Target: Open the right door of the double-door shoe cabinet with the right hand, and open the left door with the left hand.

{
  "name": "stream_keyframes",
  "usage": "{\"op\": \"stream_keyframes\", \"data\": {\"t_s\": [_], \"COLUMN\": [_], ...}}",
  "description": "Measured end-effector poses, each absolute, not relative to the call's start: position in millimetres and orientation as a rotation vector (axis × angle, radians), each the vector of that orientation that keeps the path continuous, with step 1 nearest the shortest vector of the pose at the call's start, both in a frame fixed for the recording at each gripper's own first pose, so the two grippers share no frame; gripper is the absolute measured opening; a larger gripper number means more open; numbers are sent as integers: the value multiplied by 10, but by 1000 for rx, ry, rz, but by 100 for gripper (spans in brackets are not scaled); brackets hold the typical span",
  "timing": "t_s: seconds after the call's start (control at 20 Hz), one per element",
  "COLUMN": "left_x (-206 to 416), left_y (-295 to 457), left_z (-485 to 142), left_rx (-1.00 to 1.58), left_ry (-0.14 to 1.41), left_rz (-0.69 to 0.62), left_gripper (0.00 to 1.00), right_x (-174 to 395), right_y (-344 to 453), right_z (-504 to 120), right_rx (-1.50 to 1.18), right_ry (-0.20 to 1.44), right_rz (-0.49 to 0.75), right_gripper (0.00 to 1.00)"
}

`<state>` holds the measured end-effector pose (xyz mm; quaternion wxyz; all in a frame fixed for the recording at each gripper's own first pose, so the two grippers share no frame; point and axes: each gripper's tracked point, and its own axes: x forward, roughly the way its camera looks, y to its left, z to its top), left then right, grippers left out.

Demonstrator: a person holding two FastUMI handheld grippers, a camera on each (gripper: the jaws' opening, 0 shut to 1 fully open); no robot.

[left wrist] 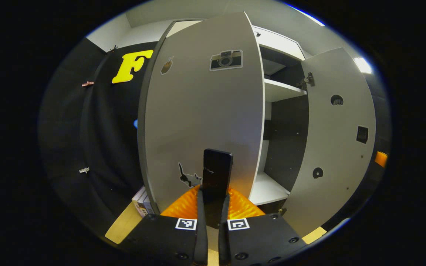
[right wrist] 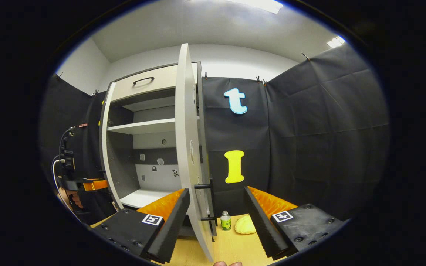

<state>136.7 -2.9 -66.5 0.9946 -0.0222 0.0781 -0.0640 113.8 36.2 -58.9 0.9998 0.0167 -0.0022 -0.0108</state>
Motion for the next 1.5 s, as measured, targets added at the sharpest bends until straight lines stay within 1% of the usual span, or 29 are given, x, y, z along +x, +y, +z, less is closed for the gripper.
{"op": "stream_keyframes", "data": {"t_s": [0.4, 0.65, 0.85, 1.1, 1.25, 1.3, 1.35, 1.4, 1.5], "left_x": [1113, 985, 915, 881, 903, 942, 987, 984, 948], "left_y": [274, 529, 780, 1168, 1420, 1530, 1644, 1684, 1666], "left_z": [-654, -653, -638, -630, -625, -626, -622, -600, -619], "left_rx": [-54, -70, -88, -125, -100, -99, -110, -135, -167], "left_ry": [152, 151, 144, 132, 113, 111, 107, 109, 117], "left_rz": [-143, -138, -128, -146, -124, -109, -97, -117, -162], "left_gripper": [16, 16, 15, 15, 14, 10, 11, 0, 12], "right_x": [1091, 1030, 999, 980, 968, 959, 961, 955, 948], "right_y": [512, 760, 965, 1227, 1355, 1381, 1406, 1416, 1431], "right_z": [-546, -579, -599, -609, -612, -605, -604, -603, -615], "right_rx": [30, 22, 22, 11, 0, -3, -4, -3, -2], "right_ry": [-11, -19, -15, -16, -13, -14, -16, -16, -15], "right_rz": [-16, 2, 20, 45, 60, 63, 64, 64, 64], "right_gripper": [91, 91, 91, 91, 91, 91, 91, 91, 91]}}
